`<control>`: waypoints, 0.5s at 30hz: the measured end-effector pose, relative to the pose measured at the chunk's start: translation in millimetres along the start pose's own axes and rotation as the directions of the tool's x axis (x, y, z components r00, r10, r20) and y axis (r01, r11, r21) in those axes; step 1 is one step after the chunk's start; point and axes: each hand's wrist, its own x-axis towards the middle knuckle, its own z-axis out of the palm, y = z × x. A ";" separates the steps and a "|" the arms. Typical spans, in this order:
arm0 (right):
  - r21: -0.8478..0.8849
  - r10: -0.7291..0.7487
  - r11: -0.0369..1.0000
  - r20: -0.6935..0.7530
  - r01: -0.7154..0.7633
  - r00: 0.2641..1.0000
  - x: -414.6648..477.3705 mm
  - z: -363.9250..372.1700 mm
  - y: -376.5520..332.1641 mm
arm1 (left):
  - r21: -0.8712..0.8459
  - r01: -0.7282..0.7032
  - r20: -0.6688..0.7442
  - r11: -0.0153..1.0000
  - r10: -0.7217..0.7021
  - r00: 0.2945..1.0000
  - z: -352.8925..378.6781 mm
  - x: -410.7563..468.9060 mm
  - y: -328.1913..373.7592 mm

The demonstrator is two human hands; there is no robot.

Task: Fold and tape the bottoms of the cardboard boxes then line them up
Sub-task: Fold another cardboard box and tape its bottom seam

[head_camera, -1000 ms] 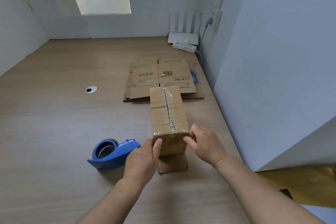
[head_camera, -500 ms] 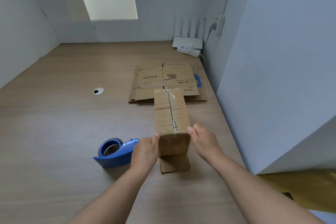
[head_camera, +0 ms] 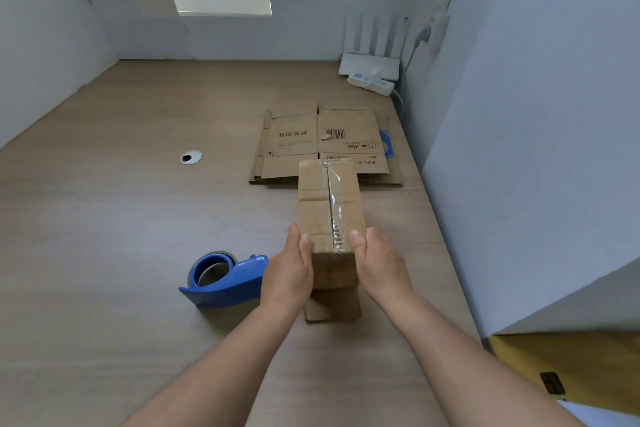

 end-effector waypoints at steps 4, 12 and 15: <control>0.088 0.085 0.992 0.042 -0.088 0.995 13.7 -11.6 5.1 | -0.196 0.065 0.050 0.978 -0.056 0.997 -5.9 9.8 -1.0; 0.203 0.206 0.943 0.266 -0.264 0.942 70.7 -16.0 -19.3 | -0.236 0.111 0.150 0.965 -0.077 0.986 -19.6 52.0 25.8; 0.162 0.225 0.948 0.267 -0.273 0.937 65.3 -19.5 -19.0 | -0.245 0.157 0.163 0.957 -0.119 0.979 -22.4 53.5 31.3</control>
